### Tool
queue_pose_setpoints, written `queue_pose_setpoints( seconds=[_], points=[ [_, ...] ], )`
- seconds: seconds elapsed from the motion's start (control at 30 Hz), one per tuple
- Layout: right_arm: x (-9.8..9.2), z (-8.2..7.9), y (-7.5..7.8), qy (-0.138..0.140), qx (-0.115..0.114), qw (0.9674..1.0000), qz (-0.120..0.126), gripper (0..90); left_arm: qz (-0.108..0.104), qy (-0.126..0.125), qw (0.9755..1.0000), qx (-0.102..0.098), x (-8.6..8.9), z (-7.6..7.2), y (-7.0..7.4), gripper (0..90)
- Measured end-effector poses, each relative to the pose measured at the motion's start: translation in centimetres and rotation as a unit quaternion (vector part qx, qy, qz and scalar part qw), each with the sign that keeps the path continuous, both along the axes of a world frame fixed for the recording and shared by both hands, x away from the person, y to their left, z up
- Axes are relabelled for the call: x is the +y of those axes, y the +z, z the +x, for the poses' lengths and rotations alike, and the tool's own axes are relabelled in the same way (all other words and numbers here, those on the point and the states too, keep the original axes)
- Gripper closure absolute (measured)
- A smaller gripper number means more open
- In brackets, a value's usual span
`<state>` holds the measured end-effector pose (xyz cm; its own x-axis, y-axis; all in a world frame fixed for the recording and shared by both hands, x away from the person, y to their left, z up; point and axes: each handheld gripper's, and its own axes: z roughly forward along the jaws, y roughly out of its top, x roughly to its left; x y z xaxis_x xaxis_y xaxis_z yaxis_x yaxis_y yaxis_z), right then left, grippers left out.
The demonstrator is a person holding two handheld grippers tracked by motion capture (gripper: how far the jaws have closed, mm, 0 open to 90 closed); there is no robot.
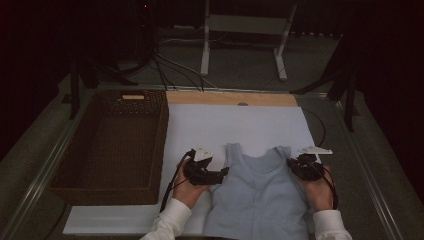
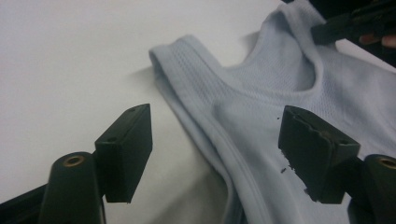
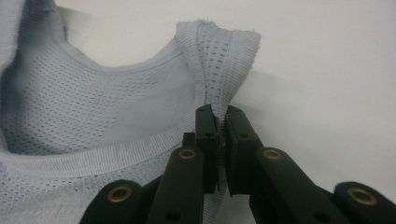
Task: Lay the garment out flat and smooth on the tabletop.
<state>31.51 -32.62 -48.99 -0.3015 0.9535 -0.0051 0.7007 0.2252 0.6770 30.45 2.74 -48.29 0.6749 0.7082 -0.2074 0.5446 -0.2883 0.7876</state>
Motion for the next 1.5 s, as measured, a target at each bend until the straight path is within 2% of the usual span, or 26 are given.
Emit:
queue_pose_setpoints(
  seconds=[0.27,0.43,0.57,0.63,0.77,0.87,0.93,1.03,1.1,1.17,1.23,1.3,1.37,1.43,1.5],
  points=[
    [-0.1,0.2,0.3,-0.003,-0.006,1.0,0.007,85.5,0.005,-0.025,0.9996,0.015,-0.3,-0.8,-0.7,36.6],
    [0.2,0.7,0.8,-0.008,-0.018,0.9998,0.008,85.5,0.009,-0.035,0.9988,0.033,0.3,-1.6,-1.4,40.0],
    [0.7,1.1,1.3,-0.007,-0.028,0.9995,0.009,85.5,0.003,-0.04,0.9981,0.047,0.5,-1.7,-1.9,43.1],
    [1.0,1.4,1.7,-0.004,-0.034,0.9994,0.007,85.5,-0.002,-0.051,0.9971,0.057,0.3,-1.6,-1.9,51.0],
    [1.3,1.9,2.6,-0.004,-0.057,0.9983,0.014,85.5,0.014,-0.06,0.9962,0.061,-0.2,-1.7,-2.1,76.9],
    [1.4,2.4,2.8,0.0,-0.056,0.9983,0.013,85.4,0.022,-0.055,0.9969,0.051,-0.3,-1.7,-1.8,83.0],
    [1.4,2.6,2.8,0.004,-0.052,0.9986,0.013,85.2,0.017,-0.048,0.9977,0.044,0.0,-1.7,-1.5,84.2],
    [1.5,2.8,2.4,0.014,-0.034,0.9992,0.018,84.3,0.02,-0.039,0.9981,0.042,0.5,-1.7,-1.2,84.9],
    [1.6,2.7,2.2,0.02,-0.029,0.9992,0.019,78.9,0.023,-0.032,0.9984,0.041,0.8,-1.9,-1.1,85.1],
    [1.6,2.5,2.1,0.025,-0.031,0.9989,0.022,66.8,0.023,-0.025,0.9985,0.043,1.3,-2.1,-1.0,85.2],
    [1.6,2.3,2.1,0.027,-0.03,0.9987,0.03,51.6,0.02,-0.026,0.9986,0.043,1.6,-2.3,-1.0,84.7],
    [1.7,2.1,2.1,0.031,-0.029,0.9988,0.027,39.3,0.014,-0.031,0.9986,0.04,1.7,-2.4,-1.0,82.0],
    [1.7,1.8,2.2,0.028,-0.031,0.9987,0.029,30.0,0.0,-0.03,0.999,0.033,1.8,-2.5,-0.8,70.7],
    [1.6,1.4,2.2,0.029,-0.03,0.9983,0.04,26.1,-0.016,-0.026,0.9991,0.029,2.1,-2.5,-0.7,57.3],
    [1.4,1.2,2.2,0.027,-0.031,0.9982,0.043,21.5,-0.024,-0.022,0.9992,0.022,2.3,-2.5,-0.4,47.5]
  ],
)
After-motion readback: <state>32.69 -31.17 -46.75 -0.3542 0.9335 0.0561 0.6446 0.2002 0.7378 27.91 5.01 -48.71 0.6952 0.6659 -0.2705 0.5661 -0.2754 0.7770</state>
